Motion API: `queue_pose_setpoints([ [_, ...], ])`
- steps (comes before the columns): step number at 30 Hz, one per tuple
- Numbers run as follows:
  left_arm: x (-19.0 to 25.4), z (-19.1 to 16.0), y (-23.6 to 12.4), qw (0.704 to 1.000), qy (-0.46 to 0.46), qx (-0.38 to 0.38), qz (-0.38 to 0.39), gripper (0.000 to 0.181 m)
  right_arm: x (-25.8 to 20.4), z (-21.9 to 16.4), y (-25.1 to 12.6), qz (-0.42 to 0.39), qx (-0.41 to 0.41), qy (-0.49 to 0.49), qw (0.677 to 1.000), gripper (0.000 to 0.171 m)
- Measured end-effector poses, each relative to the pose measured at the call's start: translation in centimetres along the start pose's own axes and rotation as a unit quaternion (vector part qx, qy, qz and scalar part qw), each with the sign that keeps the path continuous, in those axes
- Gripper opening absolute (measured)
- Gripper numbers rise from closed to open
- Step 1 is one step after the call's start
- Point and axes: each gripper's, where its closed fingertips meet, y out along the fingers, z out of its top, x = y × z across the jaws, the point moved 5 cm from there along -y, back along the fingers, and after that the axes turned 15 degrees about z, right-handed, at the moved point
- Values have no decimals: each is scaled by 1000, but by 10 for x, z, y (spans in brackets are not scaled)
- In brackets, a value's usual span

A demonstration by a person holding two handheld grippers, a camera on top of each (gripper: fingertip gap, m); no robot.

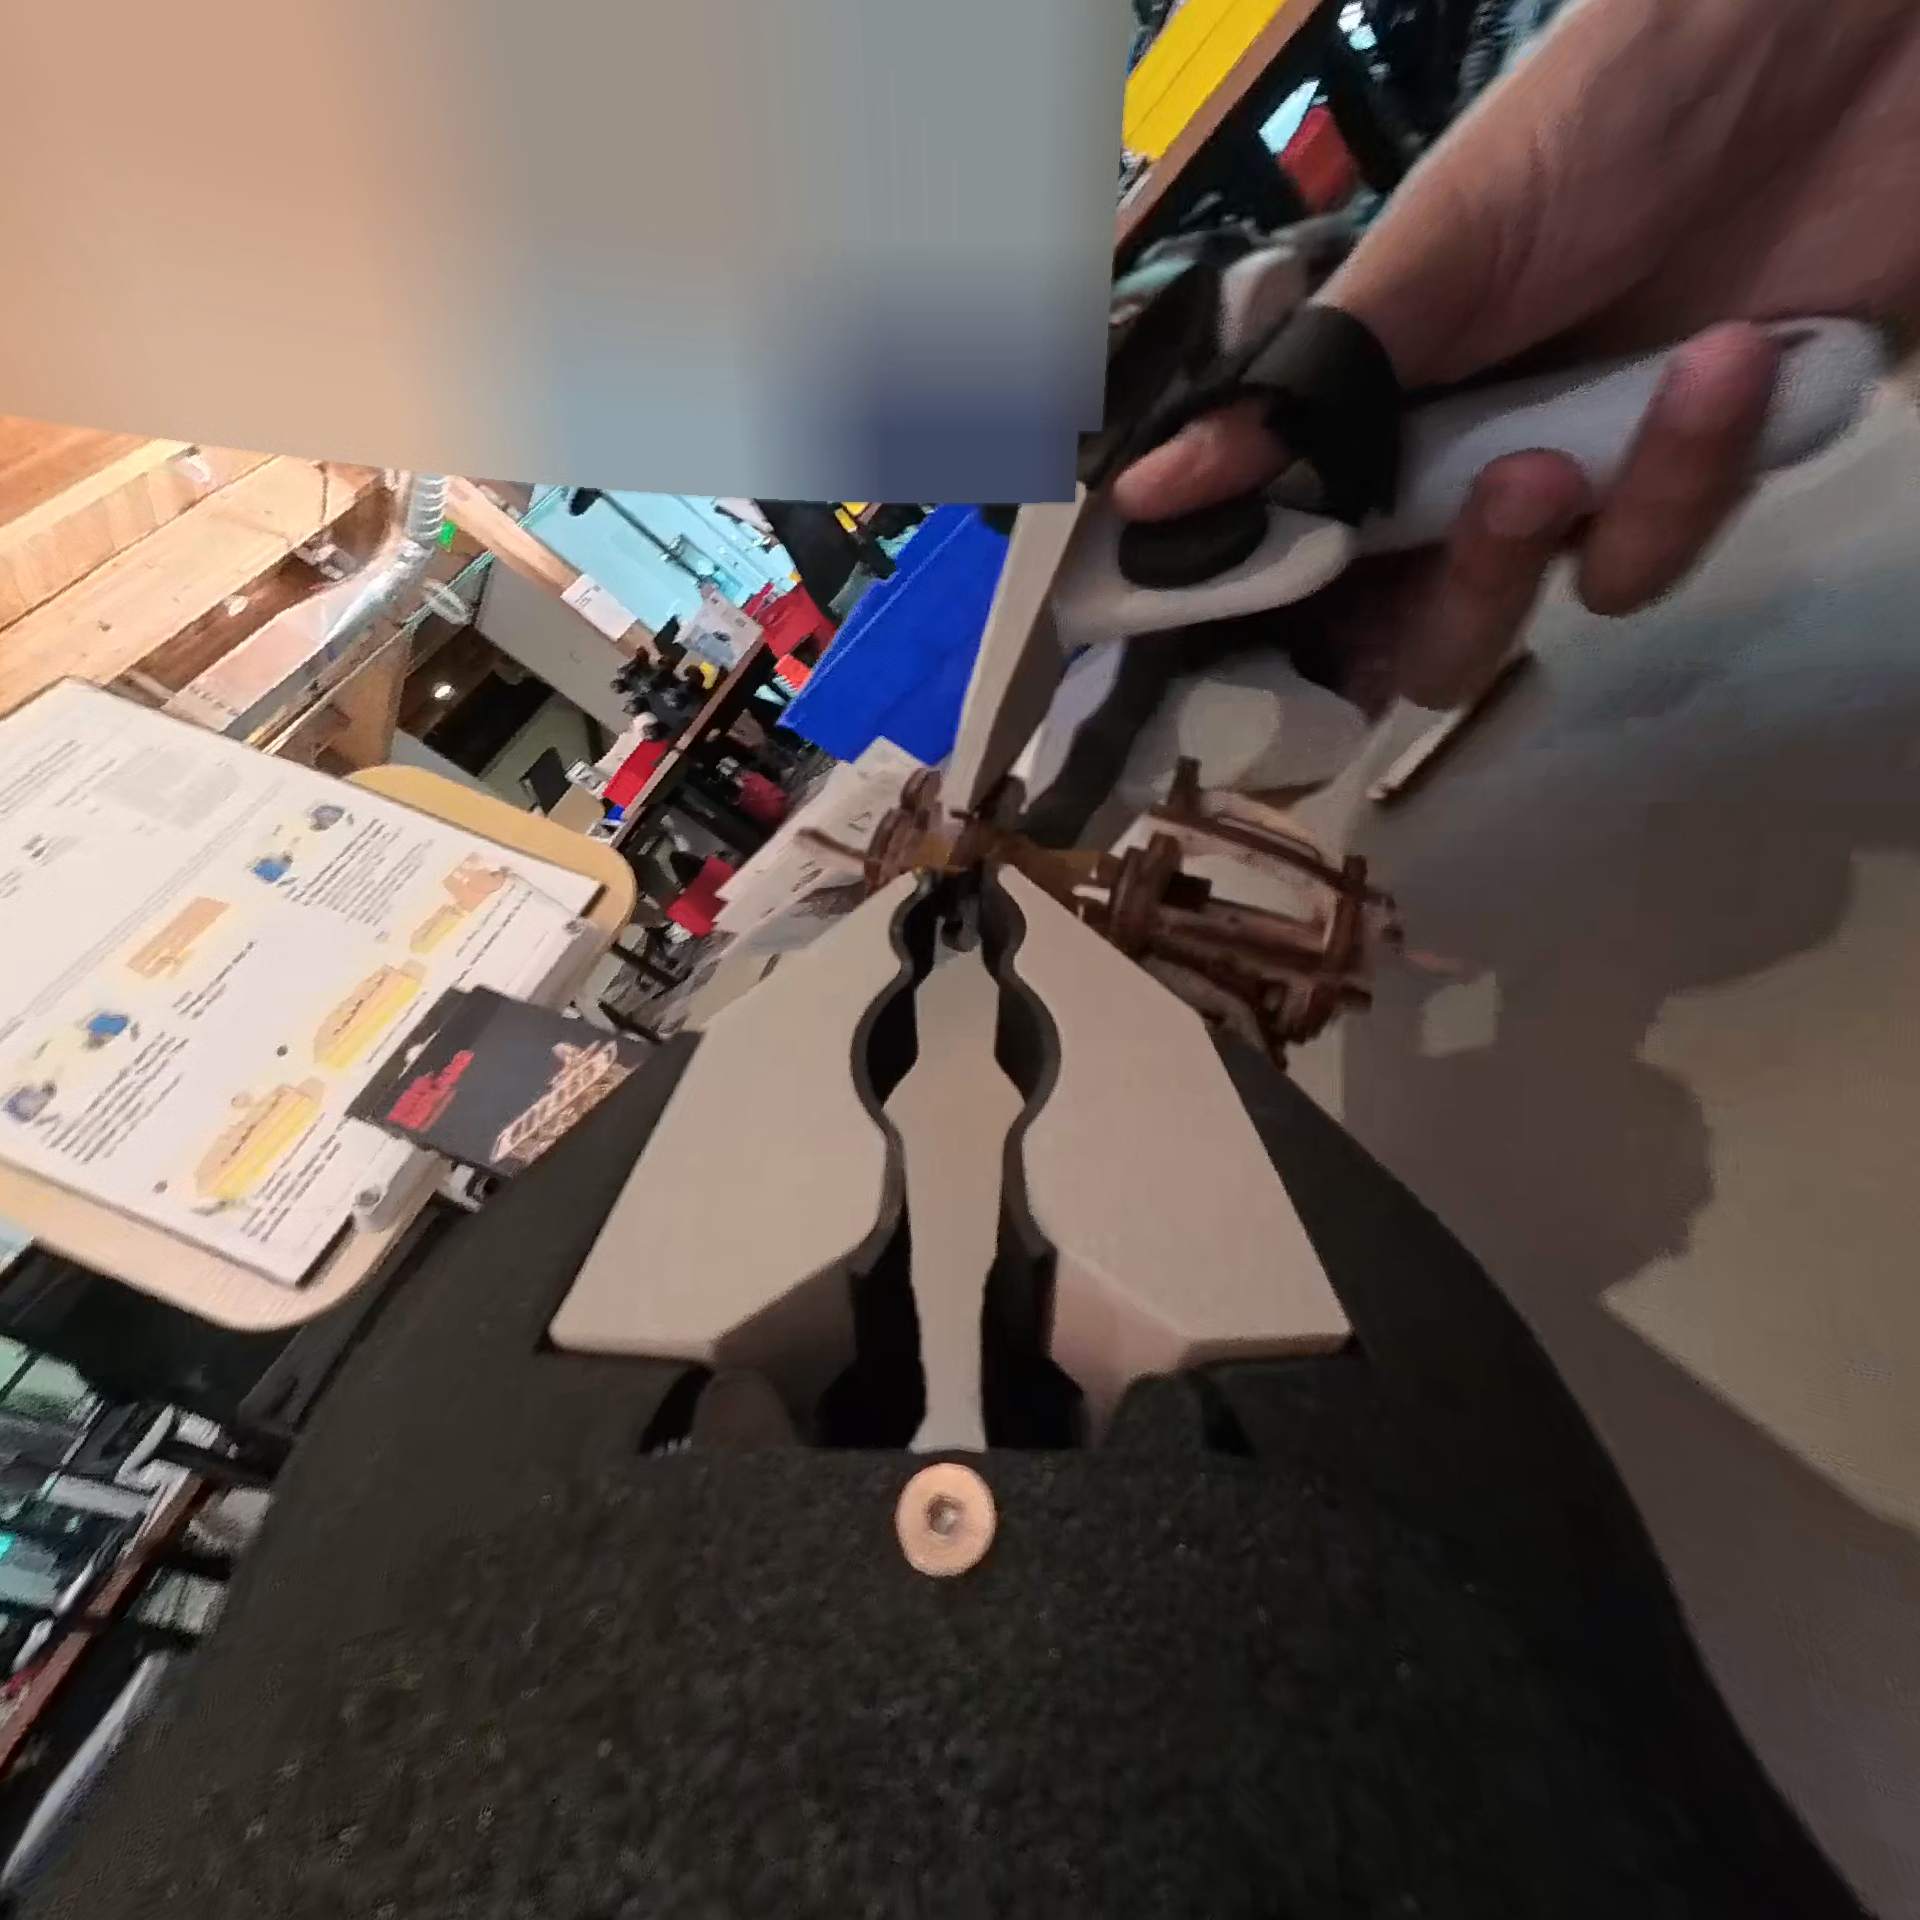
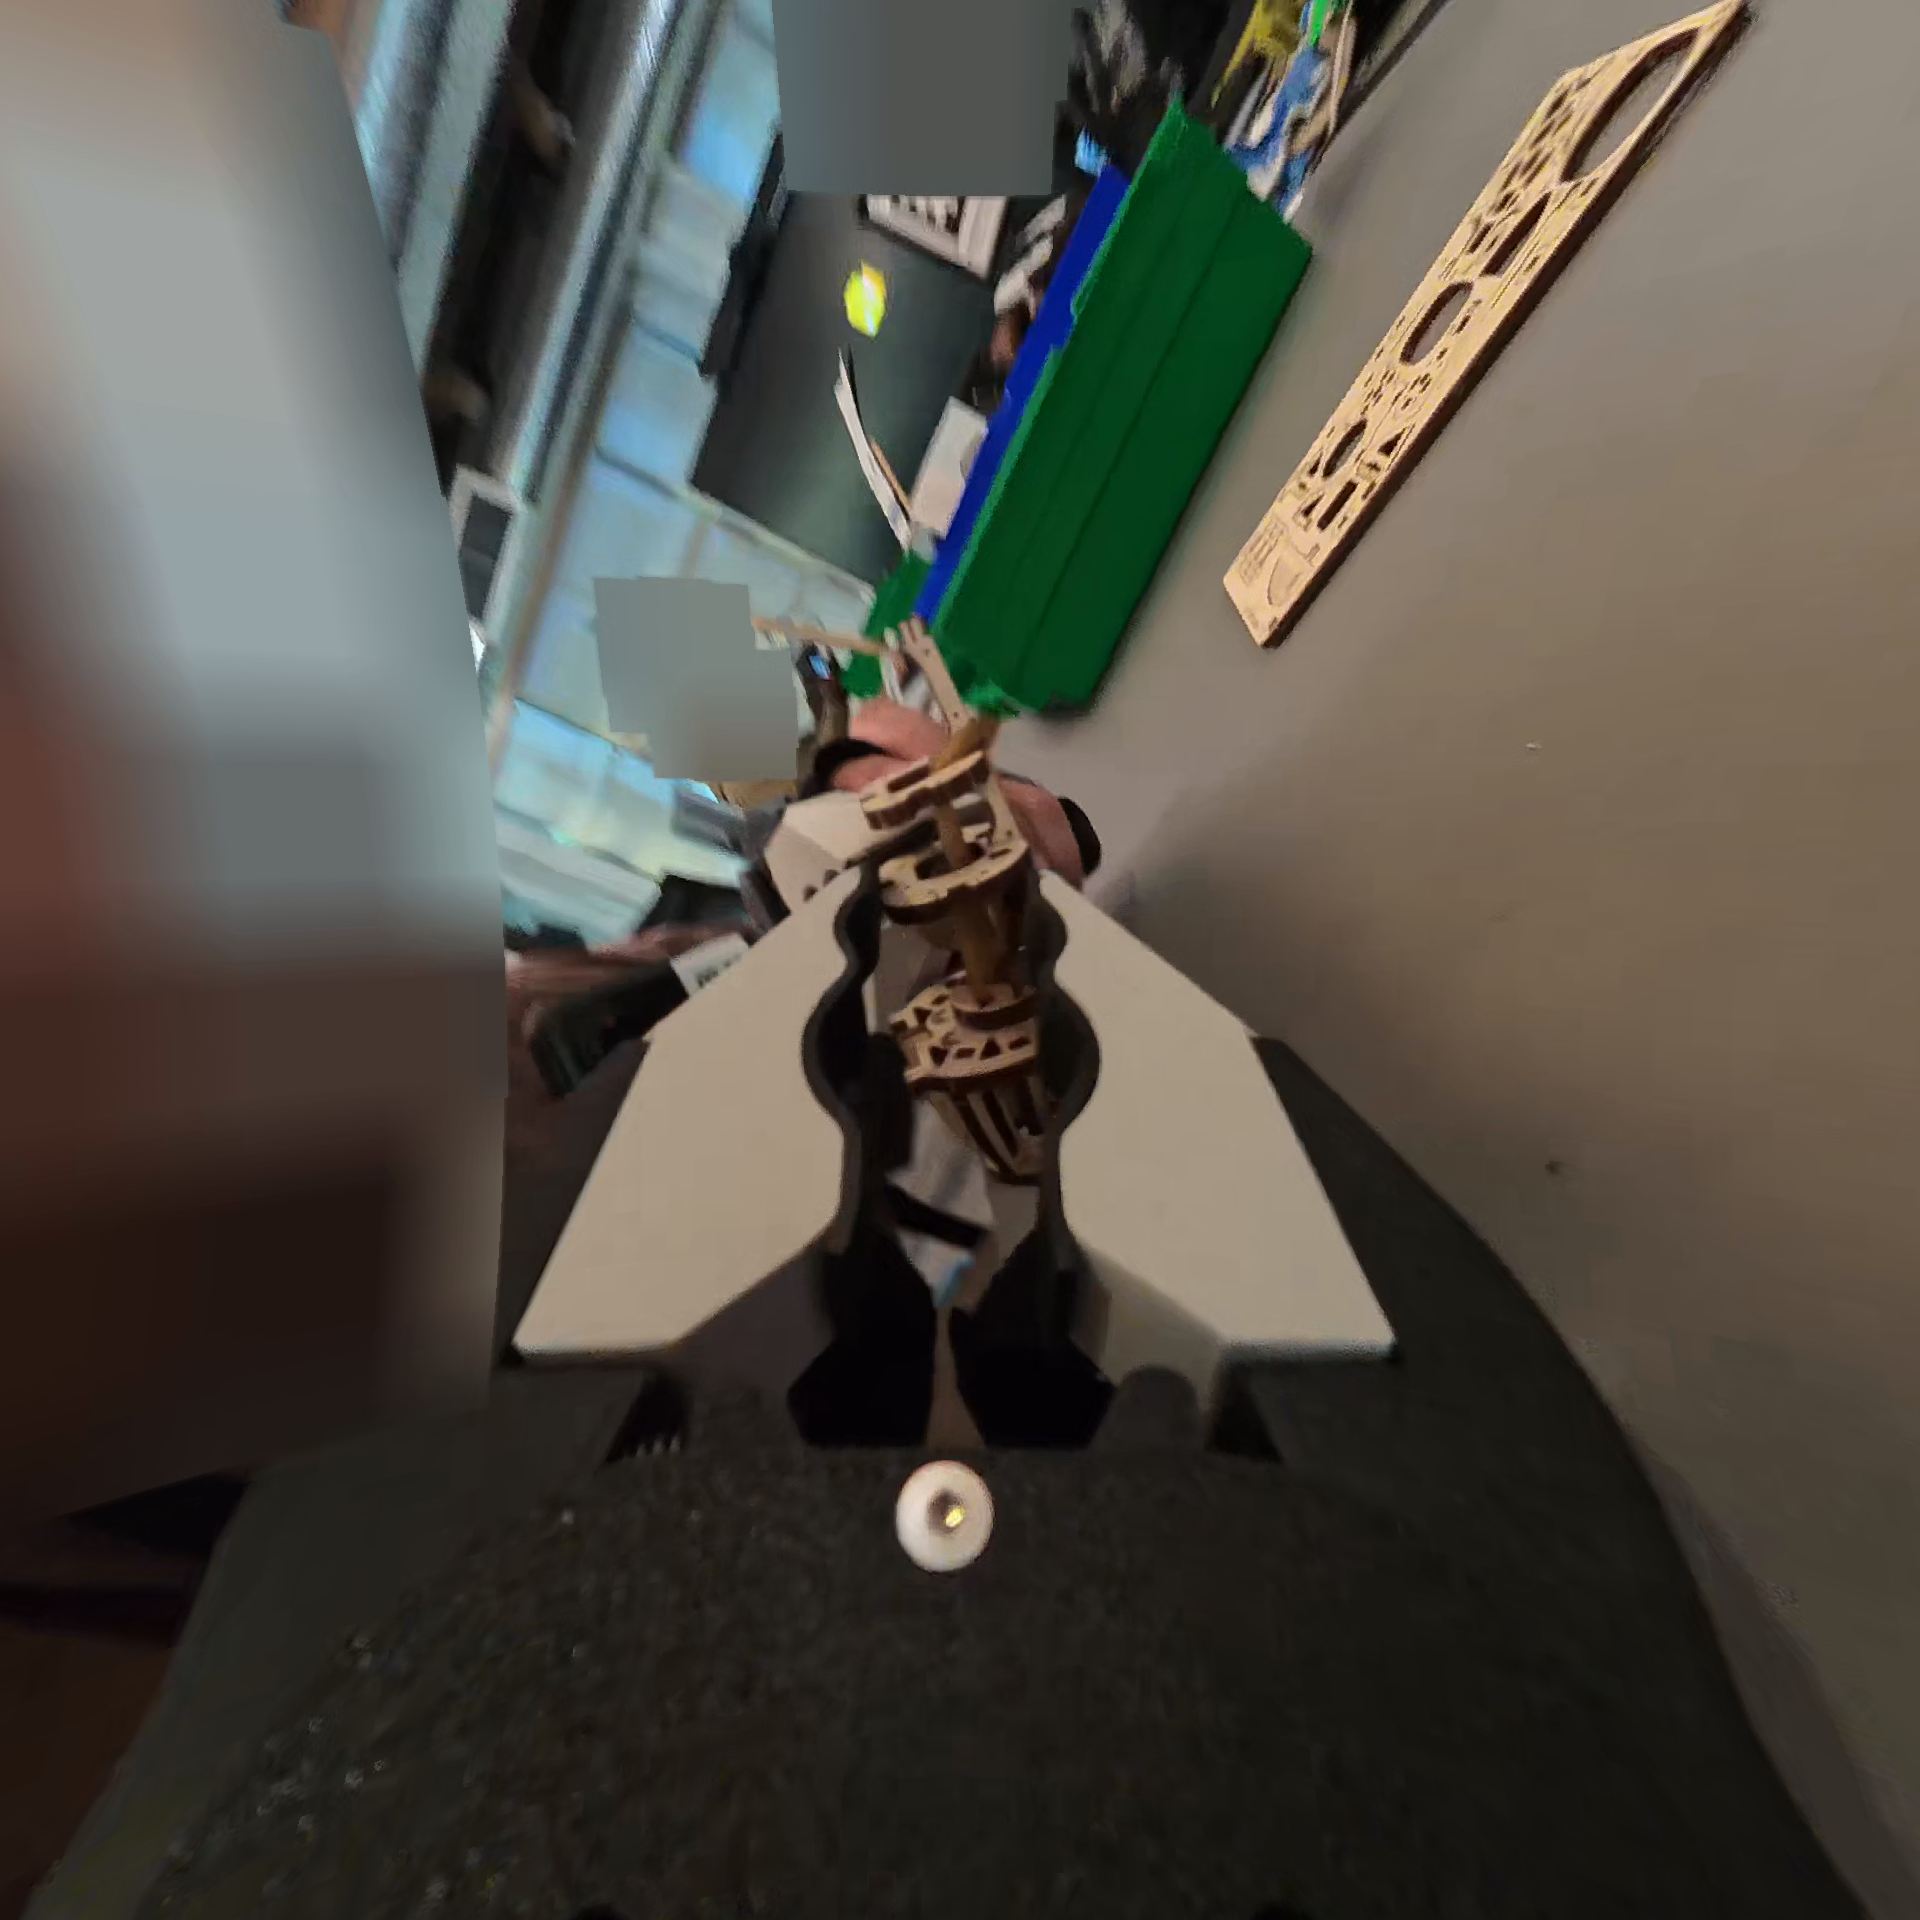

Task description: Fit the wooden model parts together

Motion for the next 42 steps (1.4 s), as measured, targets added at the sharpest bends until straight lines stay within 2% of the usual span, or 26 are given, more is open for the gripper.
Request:
queue_pose_setpoints([
  [1, -3, -1, 2, 1000, -8, -8, 14, 7, 1, 0, 1, 8, 31, 15, 999, 26],
  [4, -8, 2, 4, 999, -29, -29, 34, 11, 0, 0, 3, 27, 95, 38, 994, 26],
  [11, -12, 10, 5, 995, -50, -55, 70, 11, -8, 0, 8, 28, 156, 37, 987, 25],
  [12, -12, 12, 5, 995, -53, -55, 69, 7, -9, 0, 8, 34, 161, 43, 985, 25],
  [16, -9, 13, 2, 996, -10, -45, 73, 6, -9, 0, 6, 25, 128, 22, 991, 25],
  [30, -6, 12, -1, 999, -19, -9, 28, 1, -14, 17, -9, -7, -2, -31, 1000, 29],
  [33, -8, 11, -3, 1000, -24, -3, 15, 1, -20, 24, -28, -55, -39, -62, 996, 28],
  [35, -6, 10, -5, 1000, -21, 10, -5, 1, -20, 23, -51, -129, -87, -105, 982, 27],
  [40, -6, 3, -6, 997, -56, 11, -54, 1, -10, -15, -116, -312, -246, -183, 899, 26],
  [42, -4, 1, -7, 994, -69, 16, -82, 1, -8, -30, -124, -346, -261, -211, 876, 26],
])
